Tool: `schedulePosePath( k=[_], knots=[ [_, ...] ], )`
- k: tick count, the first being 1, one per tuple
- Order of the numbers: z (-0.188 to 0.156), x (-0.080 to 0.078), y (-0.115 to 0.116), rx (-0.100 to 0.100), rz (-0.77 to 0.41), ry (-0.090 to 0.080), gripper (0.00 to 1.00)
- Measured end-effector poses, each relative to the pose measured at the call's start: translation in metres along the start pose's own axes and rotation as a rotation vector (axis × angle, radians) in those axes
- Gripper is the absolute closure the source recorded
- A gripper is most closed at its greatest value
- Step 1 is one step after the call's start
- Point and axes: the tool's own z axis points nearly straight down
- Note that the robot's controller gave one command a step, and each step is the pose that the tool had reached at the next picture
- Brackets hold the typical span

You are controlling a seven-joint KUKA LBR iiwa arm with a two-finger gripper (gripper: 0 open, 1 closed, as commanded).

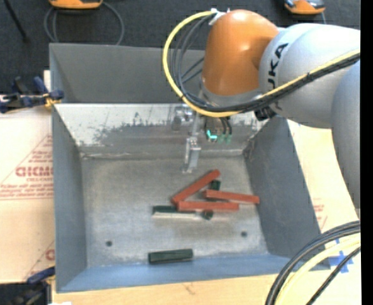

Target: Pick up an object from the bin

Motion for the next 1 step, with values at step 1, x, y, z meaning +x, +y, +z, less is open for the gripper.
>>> schedulePosePath(
  k=[1],
  knots=[
    [0.0027, 0.0505, -0.0005, 0.002, -0.340, -0.005, 0.00]
  ],
)
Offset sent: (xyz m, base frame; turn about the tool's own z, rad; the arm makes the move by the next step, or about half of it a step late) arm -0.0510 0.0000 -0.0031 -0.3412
